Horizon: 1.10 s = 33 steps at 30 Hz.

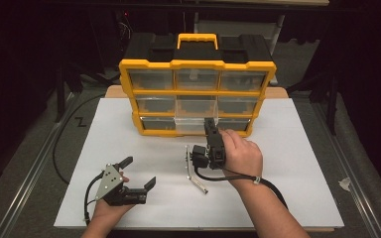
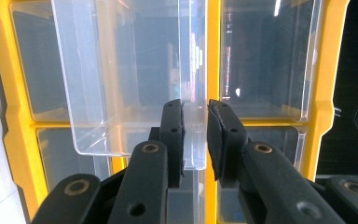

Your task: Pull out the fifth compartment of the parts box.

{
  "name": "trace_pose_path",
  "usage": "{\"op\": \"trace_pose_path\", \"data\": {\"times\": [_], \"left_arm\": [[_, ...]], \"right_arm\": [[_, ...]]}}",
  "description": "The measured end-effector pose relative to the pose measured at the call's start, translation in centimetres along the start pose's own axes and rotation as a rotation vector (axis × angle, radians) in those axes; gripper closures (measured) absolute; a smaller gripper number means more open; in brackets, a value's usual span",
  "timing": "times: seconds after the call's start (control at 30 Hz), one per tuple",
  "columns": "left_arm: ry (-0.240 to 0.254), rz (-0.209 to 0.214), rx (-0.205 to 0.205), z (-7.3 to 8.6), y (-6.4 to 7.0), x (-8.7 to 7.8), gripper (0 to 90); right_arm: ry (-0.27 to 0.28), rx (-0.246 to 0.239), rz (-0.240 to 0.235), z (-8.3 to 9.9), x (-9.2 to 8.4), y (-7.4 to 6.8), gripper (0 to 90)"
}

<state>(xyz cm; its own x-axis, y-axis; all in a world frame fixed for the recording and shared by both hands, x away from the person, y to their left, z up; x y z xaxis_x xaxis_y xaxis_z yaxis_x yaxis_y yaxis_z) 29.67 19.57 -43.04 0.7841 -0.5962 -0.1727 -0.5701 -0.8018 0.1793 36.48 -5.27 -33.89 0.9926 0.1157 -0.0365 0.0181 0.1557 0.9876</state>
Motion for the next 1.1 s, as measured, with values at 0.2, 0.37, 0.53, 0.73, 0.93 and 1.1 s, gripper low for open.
{"op": "trace_pose_path", "data": {"times": [0.2, 0.37, 0.53, 0.73, 0.93, 1.1], "left_arm": [[0.001, 0.001, 0.0, 0.0, 0.0, 0.01, 0.3], [0.004, 0.001, -0.003, -0.03, 0.01, -0.05, 0.4], [0.001, 0.001, -0.001, -0.01, 0.04, -0.05, 0.4], [0.002, 0.003, -0.002, 0.0, 0.04, -0.02, 0.4], [0.001, 0.004, -0.001, 0.01, 0.08, -0.02, 0.4], [0.001, 0.006, 0.001, 0.02, 0.07, -0.01, 0.4]], "right_arm": [[0.003, 0.003, -0.005, -0.05, -0.17, -0.01, 78.7], [0.004, -0.002, 0.001, -0.12, -0.28, -0.06, 78.7], [0.005, 0.003, 0.002, -0.08, -0.29, -0.12, 78.7], [0.002, 0.006, -0.001, -0.08, -0.32, -0.05, 78.5], [0.007, 0.01, -0.007, -0.05, -0.3, 0.02, 77.4], [0.017, 0.021, -0.02, 0.04, -0.49, 0.23, 71.0]]}}
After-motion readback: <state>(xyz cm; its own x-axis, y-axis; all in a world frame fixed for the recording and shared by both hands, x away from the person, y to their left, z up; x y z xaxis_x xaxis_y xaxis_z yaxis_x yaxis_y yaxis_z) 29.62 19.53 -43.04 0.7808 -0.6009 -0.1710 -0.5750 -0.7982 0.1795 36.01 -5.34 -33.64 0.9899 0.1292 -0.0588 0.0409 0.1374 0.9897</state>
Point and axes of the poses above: each handheld gripper's, and its own axes: x roughly forward along the jaws, z roughly out of its underside, y roughly to its right, the point moved 2 cm from there along x, roughly forward along the jaws, and after that the axes turned 10 degrees about -x, right-handed, at the moved point
